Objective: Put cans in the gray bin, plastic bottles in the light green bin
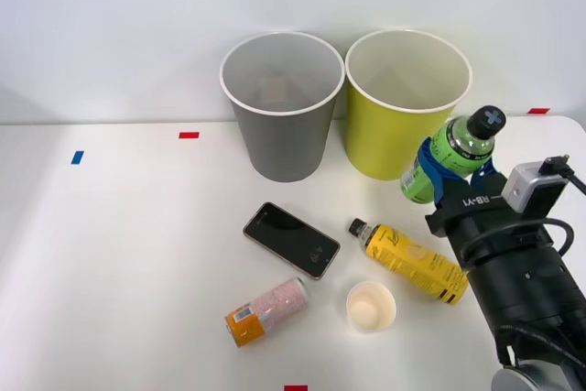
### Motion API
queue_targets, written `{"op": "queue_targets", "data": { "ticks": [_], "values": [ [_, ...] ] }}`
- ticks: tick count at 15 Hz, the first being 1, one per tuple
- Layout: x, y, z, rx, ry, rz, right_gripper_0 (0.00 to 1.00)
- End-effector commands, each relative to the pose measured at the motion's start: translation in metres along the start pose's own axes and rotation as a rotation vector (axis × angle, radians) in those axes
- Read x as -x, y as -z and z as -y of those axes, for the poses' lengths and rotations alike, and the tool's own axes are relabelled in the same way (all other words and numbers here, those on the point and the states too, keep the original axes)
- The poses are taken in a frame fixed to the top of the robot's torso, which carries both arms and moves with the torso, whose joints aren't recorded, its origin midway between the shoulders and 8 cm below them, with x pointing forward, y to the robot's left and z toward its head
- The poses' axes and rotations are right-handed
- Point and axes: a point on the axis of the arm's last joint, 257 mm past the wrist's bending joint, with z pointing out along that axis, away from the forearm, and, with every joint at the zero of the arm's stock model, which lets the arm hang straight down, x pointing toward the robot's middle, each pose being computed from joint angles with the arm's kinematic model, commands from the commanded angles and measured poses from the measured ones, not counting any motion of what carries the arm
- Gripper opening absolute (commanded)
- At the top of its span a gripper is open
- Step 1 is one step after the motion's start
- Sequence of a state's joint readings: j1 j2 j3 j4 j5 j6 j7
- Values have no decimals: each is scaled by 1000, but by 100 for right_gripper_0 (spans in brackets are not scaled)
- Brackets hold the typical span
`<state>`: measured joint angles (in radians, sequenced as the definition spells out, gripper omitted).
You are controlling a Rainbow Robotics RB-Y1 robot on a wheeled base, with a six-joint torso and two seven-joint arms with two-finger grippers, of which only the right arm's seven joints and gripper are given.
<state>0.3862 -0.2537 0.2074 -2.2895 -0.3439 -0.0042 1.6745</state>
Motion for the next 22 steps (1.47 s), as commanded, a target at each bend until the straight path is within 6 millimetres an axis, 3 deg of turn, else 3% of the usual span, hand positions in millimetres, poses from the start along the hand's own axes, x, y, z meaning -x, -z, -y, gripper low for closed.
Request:
{"op": "queue_targets", "data": {
  "ticks": [1,4,8,12,17,20,22],
  "values": [
    [46,-18,-17,50,-24,84,0],
    [97,-37,-18,85,-32,84,0],
    [123,-61,-7,119,-113,90,0],
    [115,-115,9,104,-103,69,0],
    [87,-177,24,79,-82,11,0],
    [71,-205,29,67,-72,-28,0],
    [64,-210,33,56,-65,-33,0]
  ]
}}
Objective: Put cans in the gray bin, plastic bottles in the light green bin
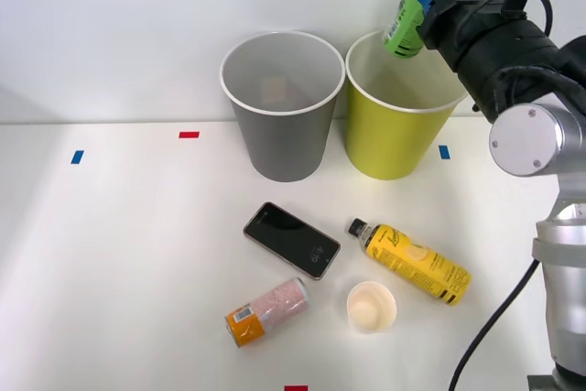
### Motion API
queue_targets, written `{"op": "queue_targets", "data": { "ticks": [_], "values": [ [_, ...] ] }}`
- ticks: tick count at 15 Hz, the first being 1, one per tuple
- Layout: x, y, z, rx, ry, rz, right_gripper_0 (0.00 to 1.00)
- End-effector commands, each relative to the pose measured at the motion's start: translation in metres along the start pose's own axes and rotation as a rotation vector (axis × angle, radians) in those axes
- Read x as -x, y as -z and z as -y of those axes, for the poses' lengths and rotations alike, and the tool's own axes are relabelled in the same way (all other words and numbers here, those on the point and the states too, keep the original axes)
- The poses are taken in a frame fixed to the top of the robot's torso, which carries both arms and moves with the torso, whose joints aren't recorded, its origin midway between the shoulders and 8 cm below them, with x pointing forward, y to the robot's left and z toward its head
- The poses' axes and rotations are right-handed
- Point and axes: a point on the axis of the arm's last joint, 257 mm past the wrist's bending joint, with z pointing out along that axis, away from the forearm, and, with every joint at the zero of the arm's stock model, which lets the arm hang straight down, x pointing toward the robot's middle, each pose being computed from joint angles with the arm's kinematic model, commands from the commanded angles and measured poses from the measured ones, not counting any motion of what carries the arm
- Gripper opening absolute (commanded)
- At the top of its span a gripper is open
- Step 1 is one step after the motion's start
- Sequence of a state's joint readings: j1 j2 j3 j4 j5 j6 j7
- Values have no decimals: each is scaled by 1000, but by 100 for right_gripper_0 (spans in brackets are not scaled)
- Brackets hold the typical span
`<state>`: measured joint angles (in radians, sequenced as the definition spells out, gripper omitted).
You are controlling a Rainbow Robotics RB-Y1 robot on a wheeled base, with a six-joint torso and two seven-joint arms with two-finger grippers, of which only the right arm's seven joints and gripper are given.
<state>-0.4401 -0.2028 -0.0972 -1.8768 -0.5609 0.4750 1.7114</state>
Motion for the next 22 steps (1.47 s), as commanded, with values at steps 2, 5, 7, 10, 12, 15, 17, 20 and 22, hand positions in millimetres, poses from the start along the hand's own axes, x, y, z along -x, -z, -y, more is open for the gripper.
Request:
{"op": "queue_targets", "data": {
  "ticks": [2,5,7,10,12,15,17,20,22],
  "values": [
    [-6,-7,2,-6,16,-6,17],
    [-5,-7,-2,0,28,1,100],
    [-6,-7,-3,2,36,1,100],
    [-13,1,-3,-6,43,35,100],
    [-25,19,-4,-18,43,80,100],
    [-30,68,-11,-14,60,89,100],
    [-29,110,-19,-13,71,83,100],
    [-31,166,-21,-41,77,48,100],
    [-36,197,-17,-78,76,13,100]
  ]
}}
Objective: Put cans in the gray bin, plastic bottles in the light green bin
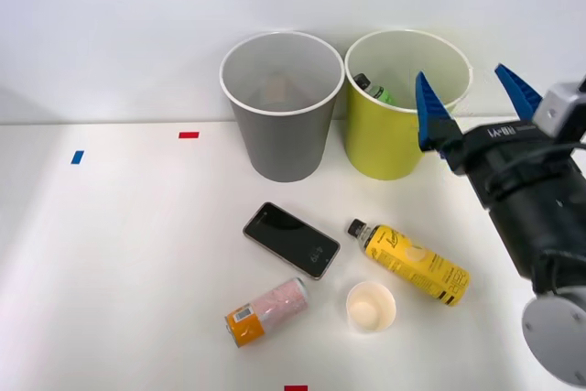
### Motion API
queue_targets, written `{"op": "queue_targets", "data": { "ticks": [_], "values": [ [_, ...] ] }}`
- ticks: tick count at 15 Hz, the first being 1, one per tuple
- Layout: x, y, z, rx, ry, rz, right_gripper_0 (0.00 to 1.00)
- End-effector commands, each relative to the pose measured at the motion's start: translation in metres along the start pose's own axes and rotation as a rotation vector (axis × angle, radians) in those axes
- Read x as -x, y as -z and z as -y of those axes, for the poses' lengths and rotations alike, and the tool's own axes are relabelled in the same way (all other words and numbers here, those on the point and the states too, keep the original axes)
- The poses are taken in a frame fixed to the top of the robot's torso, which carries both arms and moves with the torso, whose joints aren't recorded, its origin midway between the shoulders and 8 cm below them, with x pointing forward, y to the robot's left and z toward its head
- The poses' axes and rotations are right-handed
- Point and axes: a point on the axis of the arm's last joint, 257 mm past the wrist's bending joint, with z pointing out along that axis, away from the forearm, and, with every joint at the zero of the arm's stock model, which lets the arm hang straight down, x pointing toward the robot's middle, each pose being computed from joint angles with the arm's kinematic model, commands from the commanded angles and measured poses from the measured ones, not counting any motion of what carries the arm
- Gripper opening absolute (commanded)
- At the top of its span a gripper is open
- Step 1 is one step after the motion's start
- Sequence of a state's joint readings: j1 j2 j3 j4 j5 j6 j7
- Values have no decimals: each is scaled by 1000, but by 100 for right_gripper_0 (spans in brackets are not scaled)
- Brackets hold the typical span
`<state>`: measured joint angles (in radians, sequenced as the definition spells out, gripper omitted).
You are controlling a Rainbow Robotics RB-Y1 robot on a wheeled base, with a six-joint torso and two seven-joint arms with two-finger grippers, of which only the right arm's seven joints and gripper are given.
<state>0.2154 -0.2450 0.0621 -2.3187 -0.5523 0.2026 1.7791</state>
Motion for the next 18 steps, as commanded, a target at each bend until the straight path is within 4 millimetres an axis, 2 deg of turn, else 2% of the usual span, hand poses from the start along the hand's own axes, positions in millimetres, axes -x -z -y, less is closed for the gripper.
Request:
{"op": "queue_targets", "data": {
  "ticks": [1,6,8,16,18],
  "values": [
    [-3,48,5,-52,-1,-37,100],
    [-36,117,24,-191,-41,-77,100],
    [-42,137,26,-235,-55,-87,100],
    [-46,176,42,-340,12,-100,100],
    [-63,192,52,-384,87,-31,100]
  ]
}}
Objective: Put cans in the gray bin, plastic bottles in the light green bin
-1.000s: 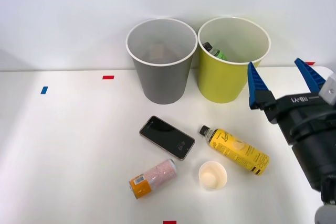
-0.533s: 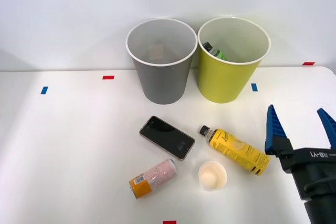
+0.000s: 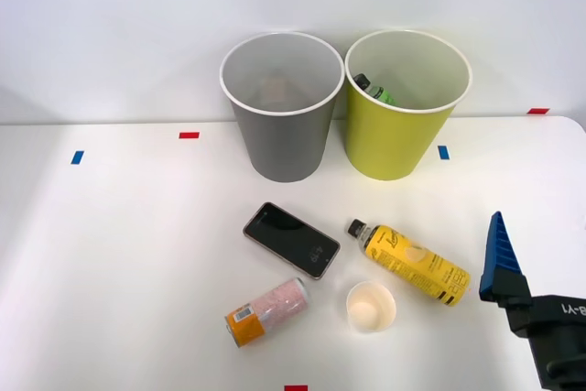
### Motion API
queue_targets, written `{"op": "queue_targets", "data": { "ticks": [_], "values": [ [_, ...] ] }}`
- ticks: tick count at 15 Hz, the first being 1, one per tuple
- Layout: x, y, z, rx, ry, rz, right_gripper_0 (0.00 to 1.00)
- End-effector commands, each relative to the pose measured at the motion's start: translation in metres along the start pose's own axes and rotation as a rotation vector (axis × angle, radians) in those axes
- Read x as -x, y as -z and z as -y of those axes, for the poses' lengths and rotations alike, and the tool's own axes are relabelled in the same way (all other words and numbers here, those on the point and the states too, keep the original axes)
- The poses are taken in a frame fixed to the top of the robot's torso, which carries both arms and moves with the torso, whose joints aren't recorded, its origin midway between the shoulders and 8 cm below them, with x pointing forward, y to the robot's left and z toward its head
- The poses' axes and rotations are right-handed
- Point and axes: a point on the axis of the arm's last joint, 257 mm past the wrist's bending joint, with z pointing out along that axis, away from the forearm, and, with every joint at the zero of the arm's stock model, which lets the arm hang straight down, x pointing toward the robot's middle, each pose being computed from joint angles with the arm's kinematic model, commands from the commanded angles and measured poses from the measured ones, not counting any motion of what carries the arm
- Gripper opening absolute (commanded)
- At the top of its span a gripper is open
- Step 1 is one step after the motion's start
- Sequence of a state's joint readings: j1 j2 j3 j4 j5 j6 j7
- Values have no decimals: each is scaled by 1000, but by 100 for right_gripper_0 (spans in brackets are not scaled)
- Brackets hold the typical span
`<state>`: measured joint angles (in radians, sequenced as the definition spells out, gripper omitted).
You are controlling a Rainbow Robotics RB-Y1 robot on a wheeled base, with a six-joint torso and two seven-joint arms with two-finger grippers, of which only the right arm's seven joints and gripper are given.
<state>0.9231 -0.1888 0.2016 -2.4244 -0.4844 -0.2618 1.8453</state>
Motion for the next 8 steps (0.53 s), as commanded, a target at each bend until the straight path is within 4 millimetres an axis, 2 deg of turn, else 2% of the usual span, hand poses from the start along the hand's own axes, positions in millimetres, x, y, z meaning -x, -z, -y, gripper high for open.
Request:
{"op": "queue_targets", "data": {
  "ticks": [1,3,7,8],
  "values": [
    [-31,15,17,-58,70,86,100],
    [-46,22,19,-66,62,80,100],
    [-95,42,24,-108,54,7,100],
    [-102,47,27,-115,60,5,100]
  ]
}}
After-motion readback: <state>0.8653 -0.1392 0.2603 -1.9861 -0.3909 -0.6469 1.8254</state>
